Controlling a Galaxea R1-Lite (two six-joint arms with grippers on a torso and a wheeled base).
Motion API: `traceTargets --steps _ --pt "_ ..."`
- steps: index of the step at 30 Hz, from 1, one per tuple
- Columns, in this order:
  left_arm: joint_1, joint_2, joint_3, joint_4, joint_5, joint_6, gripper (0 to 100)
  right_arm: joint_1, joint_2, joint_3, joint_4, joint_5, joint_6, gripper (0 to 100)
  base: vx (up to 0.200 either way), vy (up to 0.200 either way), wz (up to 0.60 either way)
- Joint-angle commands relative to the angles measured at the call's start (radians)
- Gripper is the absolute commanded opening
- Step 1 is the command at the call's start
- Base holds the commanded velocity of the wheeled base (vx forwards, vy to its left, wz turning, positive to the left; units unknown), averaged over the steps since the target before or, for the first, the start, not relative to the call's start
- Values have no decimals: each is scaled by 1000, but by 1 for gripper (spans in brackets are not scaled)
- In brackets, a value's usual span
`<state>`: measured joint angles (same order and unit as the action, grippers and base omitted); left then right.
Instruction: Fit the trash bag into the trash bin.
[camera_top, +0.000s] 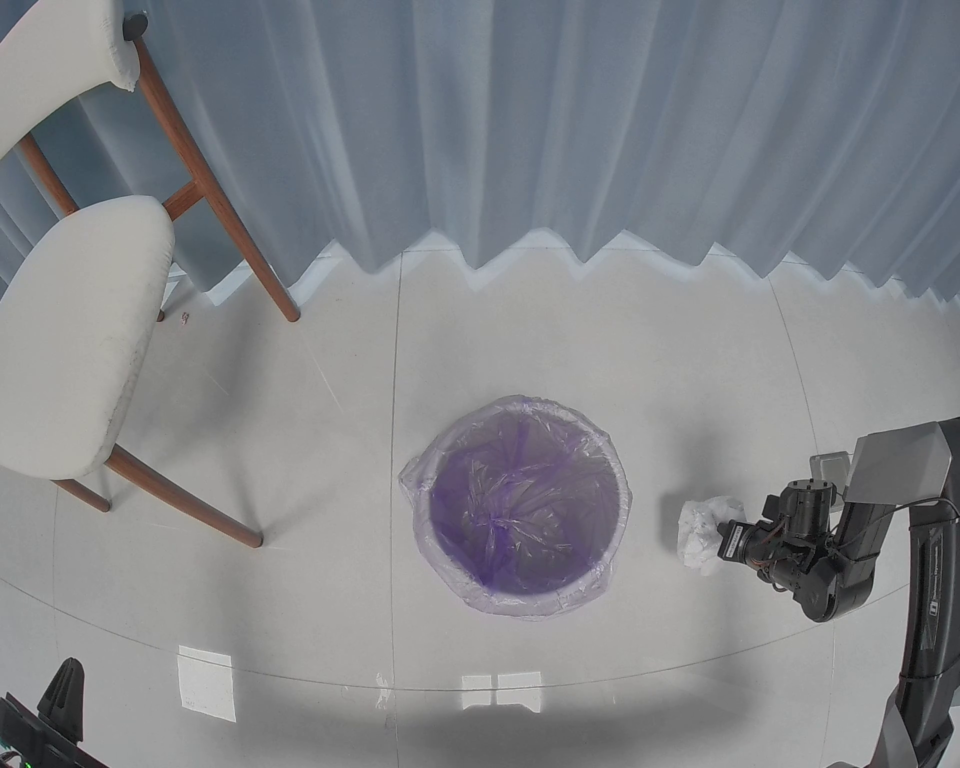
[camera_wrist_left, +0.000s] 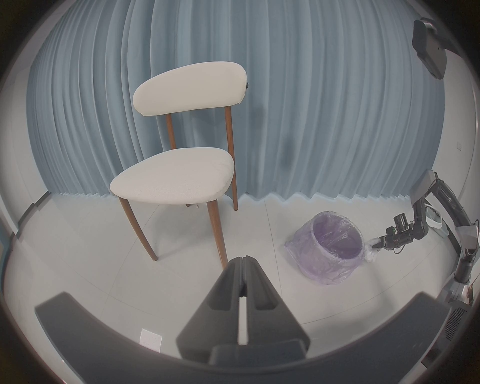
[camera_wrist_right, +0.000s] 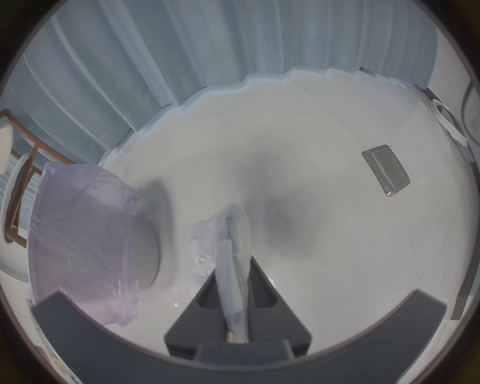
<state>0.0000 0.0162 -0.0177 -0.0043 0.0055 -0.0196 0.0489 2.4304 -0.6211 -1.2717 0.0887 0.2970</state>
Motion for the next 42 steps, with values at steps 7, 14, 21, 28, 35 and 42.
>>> traceTargets --steps 7,14,21,28,35,42 --pt "0 -16 16 0 2 0 0 -8 19 167 -140 0 -2 0 0 0 0" --pt "0 -16 16 -2 2 0 0 -6 50 259 -275 0 -6 0 0 0 0" --pt "0 -16 16 -2 2 0 0 -3 33 359 -299 0 -7 0 0 0 0" --pt "0 -16 16 -2 2 0 0 -4 -21 428 -299 3 -6 0 0 0 0" --pt "0 -16 16 -2 2 0 0 3 -116 544 -299 2 -10 0 0 0 0" --pt "2 -16 16 -2 2 0 0 9 -221 621 -299 0 -6 0 0 0 0"
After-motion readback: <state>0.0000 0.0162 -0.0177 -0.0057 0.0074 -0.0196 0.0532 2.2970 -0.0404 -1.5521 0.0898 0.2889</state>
